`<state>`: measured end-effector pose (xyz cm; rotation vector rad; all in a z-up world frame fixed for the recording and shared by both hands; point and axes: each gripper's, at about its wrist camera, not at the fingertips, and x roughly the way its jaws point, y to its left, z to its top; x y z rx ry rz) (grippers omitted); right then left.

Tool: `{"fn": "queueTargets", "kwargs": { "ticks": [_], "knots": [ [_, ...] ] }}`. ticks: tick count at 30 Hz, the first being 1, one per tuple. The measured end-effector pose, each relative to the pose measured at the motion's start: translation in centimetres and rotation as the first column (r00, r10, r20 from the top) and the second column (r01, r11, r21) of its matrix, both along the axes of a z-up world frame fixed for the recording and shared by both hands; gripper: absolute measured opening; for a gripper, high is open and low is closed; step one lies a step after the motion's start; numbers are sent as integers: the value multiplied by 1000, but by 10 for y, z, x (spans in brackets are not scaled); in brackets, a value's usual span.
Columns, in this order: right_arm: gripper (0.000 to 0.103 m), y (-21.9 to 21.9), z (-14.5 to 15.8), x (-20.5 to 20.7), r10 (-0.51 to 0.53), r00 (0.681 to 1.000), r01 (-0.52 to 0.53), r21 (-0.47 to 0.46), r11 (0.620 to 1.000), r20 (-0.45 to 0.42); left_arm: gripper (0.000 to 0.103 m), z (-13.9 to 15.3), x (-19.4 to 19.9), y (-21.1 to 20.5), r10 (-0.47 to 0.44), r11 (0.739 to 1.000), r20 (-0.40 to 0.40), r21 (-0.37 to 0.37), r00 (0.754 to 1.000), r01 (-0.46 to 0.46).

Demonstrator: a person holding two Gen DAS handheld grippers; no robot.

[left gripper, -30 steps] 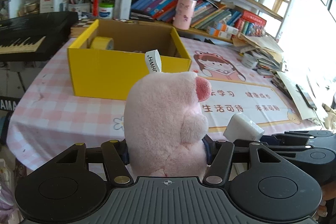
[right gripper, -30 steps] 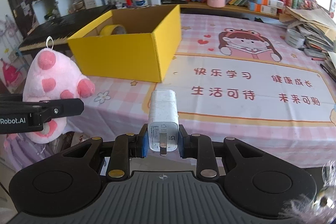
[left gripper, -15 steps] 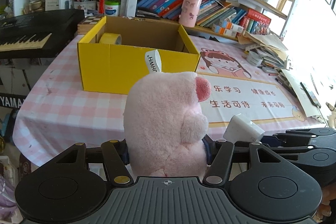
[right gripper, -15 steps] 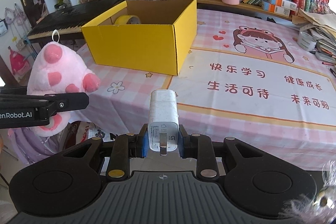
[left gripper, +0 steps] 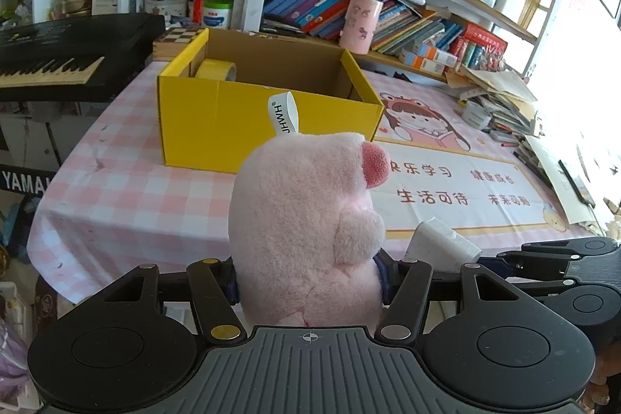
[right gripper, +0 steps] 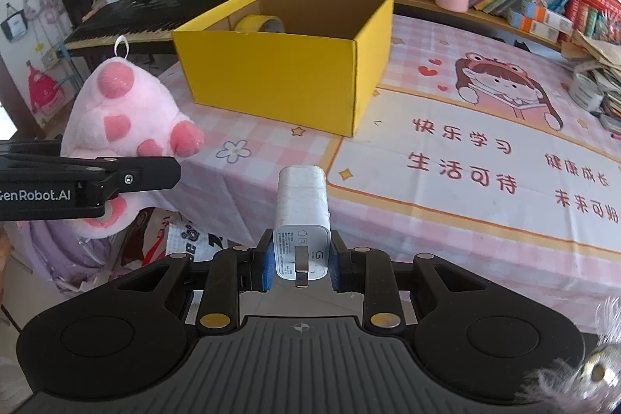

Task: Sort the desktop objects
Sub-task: 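Lift and carry the pig plush and white charger with both tools toward the yellow box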

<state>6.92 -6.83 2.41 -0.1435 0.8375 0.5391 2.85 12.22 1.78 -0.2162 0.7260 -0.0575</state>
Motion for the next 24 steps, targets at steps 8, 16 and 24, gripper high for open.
{"fn": "queueTargets", "kwargs": {
  "ticks": [8,16,24],
  "knots": [
    [24,15,1,5,48,999,-48,-1,999,6,59,1,-7,15,59,998,-1,-3,998,-59],
    [24,31,5,8,114,993,-114,2,993,29,59,5,-6,22,100,995,-4,3,995,-100],
    [24,34,16,28,93,995,-94,50,994,37,59,20,9,29,140,989,63,27,988,-142]
  ]
}}
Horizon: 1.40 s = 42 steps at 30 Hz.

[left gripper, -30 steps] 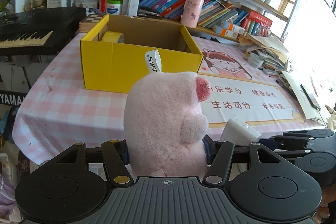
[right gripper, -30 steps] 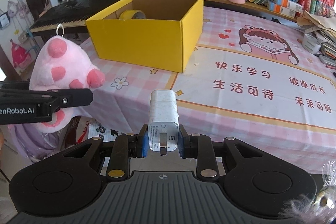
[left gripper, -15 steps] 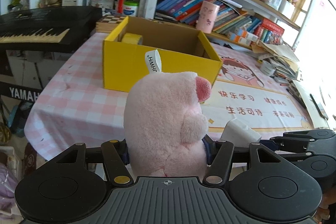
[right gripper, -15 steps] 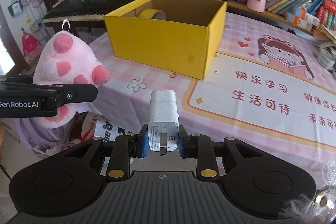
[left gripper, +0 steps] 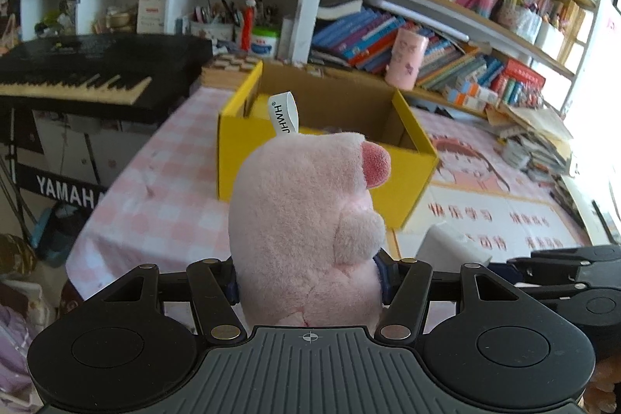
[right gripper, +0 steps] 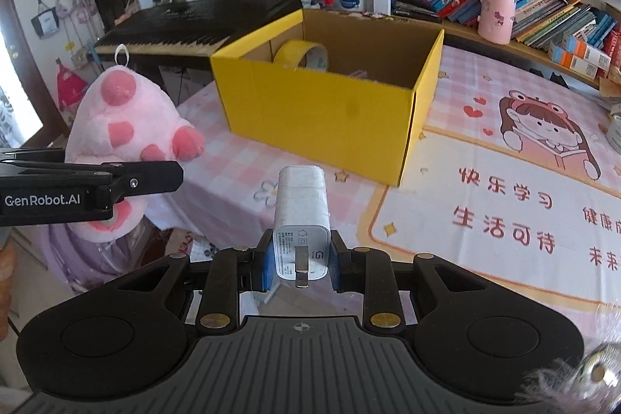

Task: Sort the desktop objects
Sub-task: 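Lift and carry the pig plush and white charger with both tools toward the yellow box, then lower both tools into the yellow box and open them, releasing plush and charger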

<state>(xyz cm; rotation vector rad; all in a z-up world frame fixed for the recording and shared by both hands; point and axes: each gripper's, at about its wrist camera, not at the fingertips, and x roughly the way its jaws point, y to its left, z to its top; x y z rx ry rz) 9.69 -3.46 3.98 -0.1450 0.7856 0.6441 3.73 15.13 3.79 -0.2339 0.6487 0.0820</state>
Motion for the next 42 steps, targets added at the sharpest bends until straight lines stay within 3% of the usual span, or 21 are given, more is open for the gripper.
{"fn": "queueTargets", "kwargs": {
  "ticks": [13,26,37,42],
  "knots": [
    [24,-7,36,65,-25,998,20,92,996,55,59,23,54,8,38,999,75,32,996,-40],
    [24,3,44,145,34,994,-45,109,993,104,59,32,132,0,62,996,112,64,992,-69],
    [24,19,27,194,92,988,-103,85,991,124,60,19,188,-4,66,990,24,122,998,-68],
    [24,33,11,203,153,978,-157,12,988,142,60,4,210,-5,48,985,-49,169,998,-39]
  ]
}}
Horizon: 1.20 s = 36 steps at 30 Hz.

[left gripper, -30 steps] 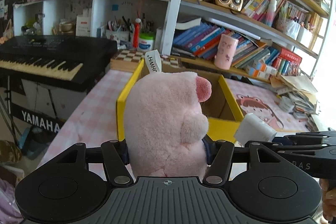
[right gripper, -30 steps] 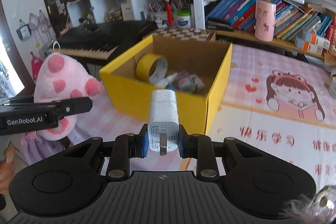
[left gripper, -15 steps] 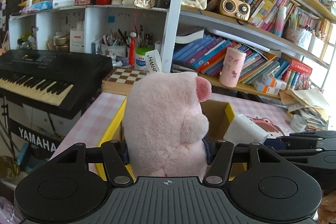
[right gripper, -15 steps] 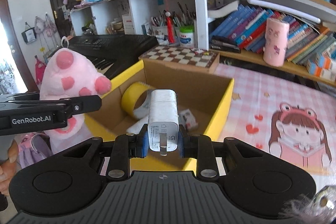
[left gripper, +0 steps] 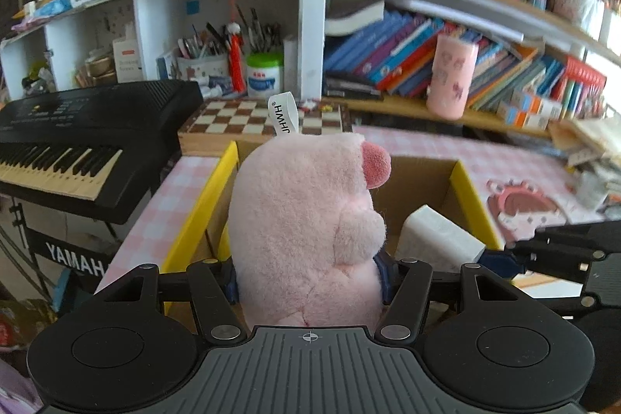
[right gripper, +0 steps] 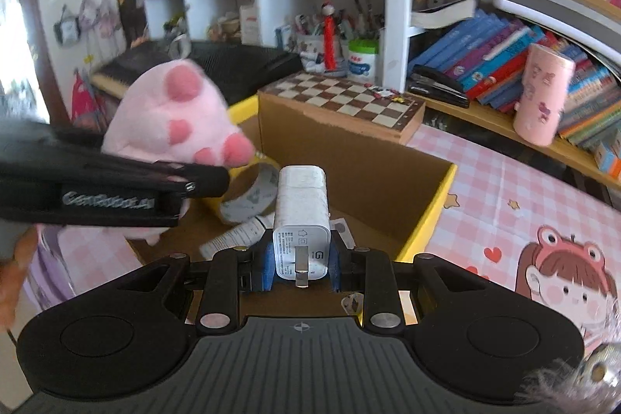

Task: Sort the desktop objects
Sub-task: 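Lower both tools into the yellow box and open them, releasing plush and charger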

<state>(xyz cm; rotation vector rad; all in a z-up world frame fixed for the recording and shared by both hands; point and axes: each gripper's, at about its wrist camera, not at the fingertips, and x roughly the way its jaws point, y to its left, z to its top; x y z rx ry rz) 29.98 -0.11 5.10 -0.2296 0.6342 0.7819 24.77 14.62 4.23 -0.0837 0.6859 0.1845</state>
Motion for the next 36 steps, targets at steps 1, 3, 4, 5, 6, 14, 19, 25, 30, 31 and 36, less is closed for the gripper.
{"fn": "queueTargets", "kwargs": {
  "ticks": [1,3,4,5,6,14,19,25,30,31,36],
  "knots": [
    [24,3,-3,1,13,1000,-13,-17,1000,13,60,-3,4,0,-4,1000,-15,7,1000,4],
    [24,8,-9,3,49,998,-46,-57,997,40,60,-9,10,-2,-14,1000,-42,19,999,14],
    [24,11,-12,4,66,996,-62,-78,995,54,60,-12,13,-3,-17,1000,-54,25,998,18],
    [24,13,-13,5,84,994,-76,-99,992,71,60,-15,16,-4,-21,999,-67,29,998,23],
    [24,15,-15,5,99,992,-89,-117,989,82,60,-18,20,-4,-25,999,-77,30,997,27],
    [25,30,-31,18,190,979,-167,-255,953,69,60,-36,35,-3,-43,999,-163,14,986,46],
    [24,34,-32,20,222,973,-194,-313,930,56,60,-41,39,-2,-44,999,-205,5,978,46],
    [24,34,-34,18,231,971,-199,-329,923,58,60,-50,38,5,-12,998,-244,-65,970,-4],
    [24,34,-34,18,229,971,-198,-326,925,61,60,-51,40,7,-5,996,-260,-84,966,-17],
    [24,34,-34,17,229,971,-197,-325,925,64,60,-51,40,6,-5,997,-261,-80,965,-16],
    [24,36,-36,18,235,969,-198,-328,924,77,61,-50,41,6,6,998,-263,-63,965,-23]
  ]
}}
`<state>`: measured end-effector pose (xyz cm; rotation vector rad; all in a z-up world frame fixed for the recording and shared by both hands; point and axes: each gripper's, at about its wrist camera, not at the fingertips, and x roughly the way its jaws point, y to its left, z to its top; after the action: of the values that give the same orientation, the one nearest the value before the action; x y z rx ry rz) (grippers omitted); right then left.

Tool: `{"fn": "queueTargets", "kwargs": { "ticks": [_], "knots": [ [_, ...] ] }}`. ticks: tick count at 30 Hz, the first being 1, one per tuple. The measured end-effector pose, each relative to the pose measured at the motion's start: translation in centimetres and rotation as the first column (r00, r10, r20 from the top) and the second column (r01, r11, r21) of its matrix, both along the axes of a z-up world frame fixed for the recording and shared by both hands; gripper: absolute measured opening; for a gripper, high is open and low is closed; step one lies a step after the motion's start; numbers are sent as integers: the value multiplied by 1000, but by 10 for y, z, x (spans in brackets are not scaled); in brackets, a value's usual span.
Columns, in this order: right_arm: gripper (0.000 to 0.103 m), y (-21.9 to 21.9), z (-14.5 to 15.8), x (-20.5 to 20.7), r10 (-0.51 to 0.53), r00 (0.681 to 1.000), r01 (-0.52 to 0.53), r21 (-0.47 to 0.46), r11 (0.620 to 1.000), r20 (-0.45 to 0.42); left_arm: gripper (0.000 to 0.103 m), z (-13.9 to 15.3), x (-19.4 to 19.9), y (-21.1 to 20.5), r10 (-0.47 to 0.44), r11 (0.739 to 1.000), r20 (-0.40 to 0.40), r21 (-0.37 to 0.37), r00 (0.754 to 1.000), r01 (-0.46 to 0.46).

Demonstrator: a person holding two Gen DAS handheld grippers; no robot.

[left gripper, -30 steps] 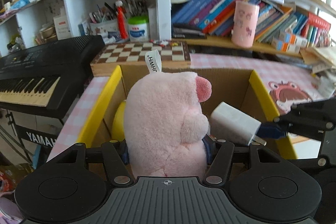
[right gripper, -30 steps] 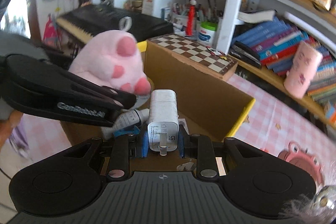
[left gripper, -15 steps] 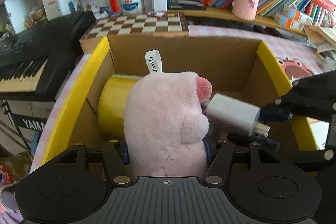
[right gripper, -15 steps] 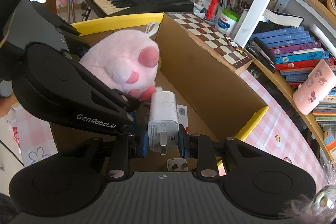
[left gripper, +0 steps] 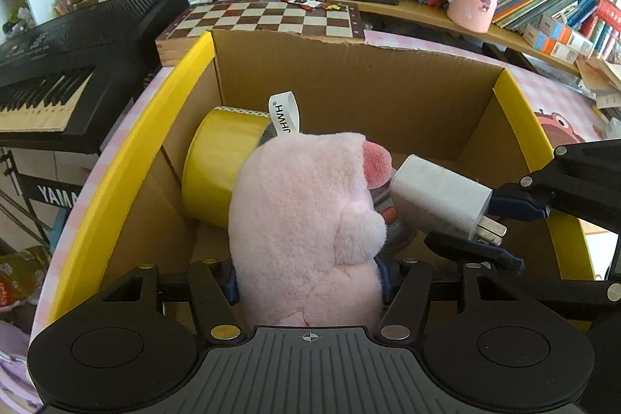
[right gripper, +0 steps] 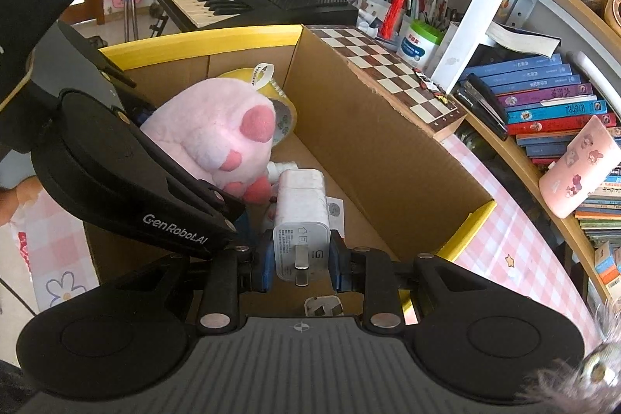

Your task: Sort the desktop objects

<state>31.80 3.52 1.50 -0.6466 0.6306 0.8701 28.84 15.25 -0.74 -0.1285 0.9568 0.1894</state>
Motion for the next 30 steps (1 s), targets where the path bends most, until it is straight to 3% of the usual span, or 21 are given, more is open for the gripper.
{"fn": "queueTargets", "kwargs": {
  "ticks": [12,15,22,30],
  "knots": [
    [27,-3,-1,-2,-3,1000,2,40,999,16,67,8,-5,-1,17,999,30,33,999,-18],
    [34,-7,-1,-1,-26,1000,26,60,998,2,72,12,-10,-2,8,1000,59,25,998,-10],
    [38,-15,8,-14,-67,997,63,89,994,33,89,22,-13,-3,2,1000,92,5,996,-3],
    [53,-28,20,-34,-184,982,172,173,970,53,91,44,-41,-15,-62,997,178,44,982,55]
  ]
}}
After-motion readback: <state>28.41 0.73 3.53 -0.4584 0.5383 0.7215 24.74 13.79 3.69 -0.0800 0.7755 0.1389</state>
